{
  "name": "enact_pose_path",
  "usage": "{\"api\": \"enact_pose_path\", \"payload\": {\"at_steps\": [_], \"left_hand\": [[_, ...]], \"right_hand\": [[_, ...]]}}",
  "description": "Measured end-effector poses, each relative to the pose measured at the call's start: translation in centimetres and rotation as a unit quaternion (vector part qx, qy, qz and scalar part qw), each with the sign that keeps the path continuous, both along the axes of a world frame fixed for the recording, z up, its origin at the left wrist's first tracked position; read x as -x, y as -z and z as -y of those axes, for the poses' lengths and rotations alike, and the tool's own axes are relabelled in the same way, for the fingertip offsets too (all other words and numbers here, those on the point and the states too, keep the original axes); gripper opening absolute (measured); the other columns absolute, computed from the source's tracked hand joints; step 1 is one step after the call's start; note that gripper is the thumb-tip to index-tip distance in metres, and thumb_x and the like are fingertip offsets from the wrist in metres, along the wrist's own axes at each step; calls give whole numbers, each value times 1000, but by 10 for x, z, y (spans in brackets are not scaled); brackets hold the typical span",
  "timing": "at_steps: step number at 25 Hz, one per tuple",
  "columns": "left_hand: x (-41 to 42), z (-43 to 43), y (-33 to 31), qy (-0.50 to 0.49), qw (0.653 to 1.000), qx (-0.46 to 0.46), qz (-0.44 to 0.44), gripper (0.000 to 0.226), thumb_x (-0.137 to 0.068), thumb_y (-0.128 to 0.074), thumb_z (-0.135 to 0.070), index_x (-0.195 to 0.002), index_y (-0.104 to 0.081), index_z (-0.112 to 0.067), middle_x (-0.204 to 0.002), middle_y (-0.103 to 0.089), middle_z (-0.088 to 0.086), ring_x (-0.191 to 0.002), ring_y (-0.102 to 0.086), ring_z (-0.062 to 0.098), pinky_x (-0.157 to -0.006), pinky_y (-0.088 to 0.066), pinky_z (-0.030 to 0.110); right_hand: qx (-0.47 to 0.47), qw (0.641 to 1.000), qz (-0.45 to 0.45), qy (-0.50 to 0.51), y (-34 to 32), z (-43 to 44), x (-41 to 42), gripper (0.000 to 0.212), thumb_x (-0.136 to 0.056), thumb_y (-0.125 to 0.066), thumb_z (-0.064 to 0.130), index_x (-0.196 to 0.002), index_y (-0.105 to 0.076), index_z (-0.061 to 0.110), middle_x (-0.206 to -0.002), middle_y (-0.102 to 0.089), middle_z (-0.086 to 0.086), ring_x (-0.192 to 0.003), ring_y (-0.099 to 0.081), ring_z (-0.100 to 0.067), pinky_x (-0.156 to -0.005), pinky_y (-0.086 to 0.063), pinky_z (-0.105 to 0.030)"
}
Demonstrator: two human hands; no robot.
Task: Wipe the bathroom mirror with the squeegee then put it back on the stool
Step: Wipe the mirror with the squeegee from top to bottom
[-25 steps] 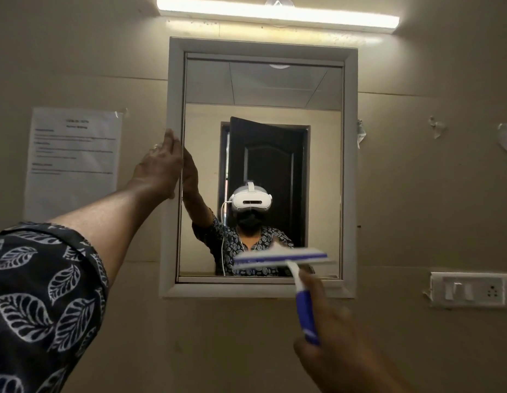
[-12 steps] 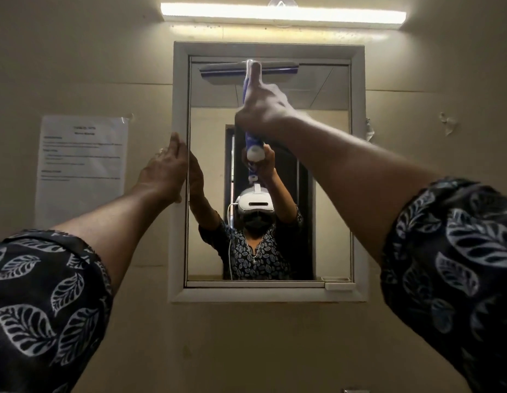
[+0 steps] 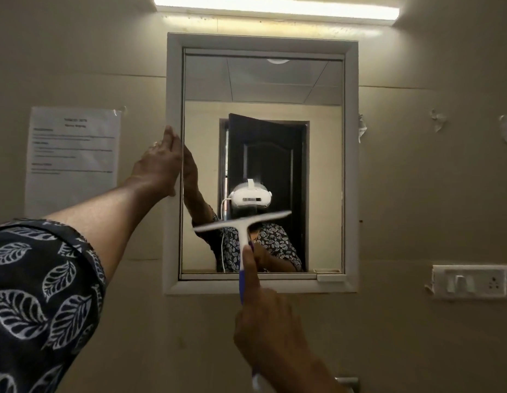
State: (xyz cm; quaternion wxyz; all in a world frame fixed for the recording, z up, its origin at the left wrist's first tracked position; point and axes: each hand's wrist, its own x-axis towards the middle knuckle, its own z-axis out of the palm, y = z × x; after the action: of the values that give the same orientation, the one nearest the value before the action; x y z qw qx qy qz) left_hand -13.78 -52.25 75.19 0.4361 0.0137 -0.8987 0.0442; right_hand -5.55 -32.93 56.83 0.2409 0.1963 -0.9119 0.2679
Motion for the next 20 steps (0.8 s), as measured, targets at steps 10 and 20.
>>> {"api": "enact_pose_path", "payload": {"at_steps": [10,20], "left_hand": [[-2,-1,0,-5,1000,7,-4,110,-70,-77,0,-151,-2,-3,-159,4,17,-143,-17,42,-115,-26,44],[2,1,1,2,1000,10,-20,106,-73,-74,2,-151,-3,-2,-159,4,16,-144,-16,41,-114,-27,45]], "right_hand": [[-8,984,177,20,15,2,-37,94,-89,-50,21,-140,26,37,-119,-58,-7,-102,-58,-21,-84,-46,-29],[11,955,-280,99,-211,-64,-5,72,-84,-53,9,-142,-10,21,-69,-45,0,-54,-54,-17,-45,-50,-30]]}}
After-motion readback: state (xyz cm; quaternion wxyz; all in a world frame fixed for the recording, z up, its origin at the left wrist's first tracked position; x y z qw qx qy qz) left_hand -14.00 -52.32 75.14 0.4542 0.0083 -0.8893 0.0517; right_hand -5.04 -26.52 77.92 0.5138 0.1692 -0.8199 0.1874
